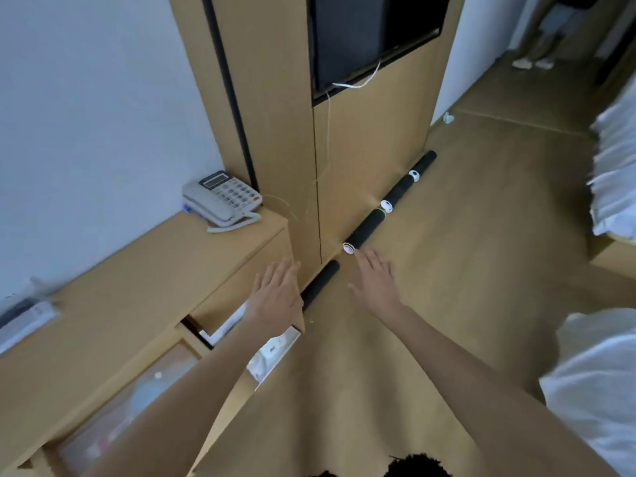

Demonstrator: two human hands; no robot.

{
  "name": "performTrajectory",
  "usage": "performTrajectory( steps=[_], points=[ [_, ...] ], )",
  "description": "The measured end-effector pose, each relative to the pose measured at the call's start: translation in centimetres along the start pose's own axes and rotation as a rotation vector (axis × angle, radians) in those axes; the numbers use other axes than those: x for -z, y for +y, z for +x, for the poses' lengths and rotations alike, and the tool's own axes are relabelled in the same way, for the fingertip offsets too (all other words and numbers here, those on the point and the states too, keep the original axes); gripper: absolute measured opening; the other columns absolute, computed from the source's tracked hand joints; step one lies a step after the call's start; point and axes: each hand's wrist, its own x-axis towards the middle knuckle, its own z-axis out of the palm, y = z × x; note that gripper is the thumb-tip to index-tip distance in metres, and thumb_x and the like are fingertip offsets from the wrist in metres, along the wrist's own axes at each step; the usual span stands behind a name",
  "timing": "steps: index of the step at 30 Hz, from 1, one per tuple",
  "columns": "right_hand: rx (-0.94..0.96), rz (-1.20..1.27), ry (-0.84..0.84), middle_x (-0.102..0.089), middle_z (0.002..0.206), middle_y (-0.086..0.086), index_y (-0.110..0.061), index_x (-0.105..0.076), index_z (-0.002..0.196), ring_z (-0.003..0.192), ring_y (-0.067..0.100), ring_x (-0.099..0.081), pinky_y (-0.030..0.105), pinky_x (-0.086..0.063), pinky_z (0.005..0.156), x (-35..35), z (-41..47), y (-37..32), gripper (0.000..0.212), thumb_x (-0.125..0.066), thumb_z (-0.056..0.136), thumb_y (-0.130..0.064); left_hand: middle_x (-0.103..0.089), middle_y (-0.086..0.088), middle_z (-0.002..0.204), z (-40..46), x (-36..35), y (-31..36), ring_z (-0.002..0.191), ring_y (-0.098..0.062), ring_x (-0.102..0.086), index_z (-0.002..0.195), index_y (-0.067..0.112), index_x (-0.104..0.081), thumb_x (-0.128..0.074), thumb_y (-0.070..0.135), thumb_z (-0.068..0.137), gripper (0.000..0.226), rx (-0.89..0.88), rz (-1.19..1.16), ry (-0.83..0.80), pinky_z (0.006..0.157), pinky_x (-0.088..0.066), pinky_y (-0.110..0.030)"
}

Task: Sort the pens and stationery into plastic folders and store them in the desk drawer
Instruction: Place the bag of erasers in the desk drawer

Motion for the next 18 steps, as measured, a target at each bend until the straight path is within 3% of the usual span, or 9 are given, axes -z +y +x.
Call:
performTrajectory(
  steps=[10, 18],
  points=[
    [-0.300, -0.019, 0.025, -0.005, 0.159, 0.002, -0.018, -0.014, 0.151, 0.146, 0.021, -0.004, 0.041, -0.006, 0.117, 11.2, -1.5, 27.2, 0.068, -0.051, 0.095, -0.031, 0.005, 0.000, 0.160, 15.2, -4.6, 27.5, 0.146, -0.020, 0.005, 0.152, 0.021, -0.001, -0.035, 0.032, 0.100, 0.063, -0.230, -0.073, -0.065, 0.118, -0.001, -0.040],
    [-0.540, 0.025, 0.071, -0.002, 0.160, 0.001, -0.020, -0.011, 0.151, 0.147, 0.021, 0.000, 0.042, -0.003, 0.118, 16.6, -1.8, 42.8, 0.069, -0.050, 0.096, -0.032, 0.003, -0.001, 0.160, 24.5, -7.0, 44.3, 0.146, -0.021, 0.004, 0.152, 0.022, -0.004, -0.036, 0.036, 0.100, 0.063, -0.464, -0.046, -0.173, 0.119, -0.001, -0.042]
  ],
)
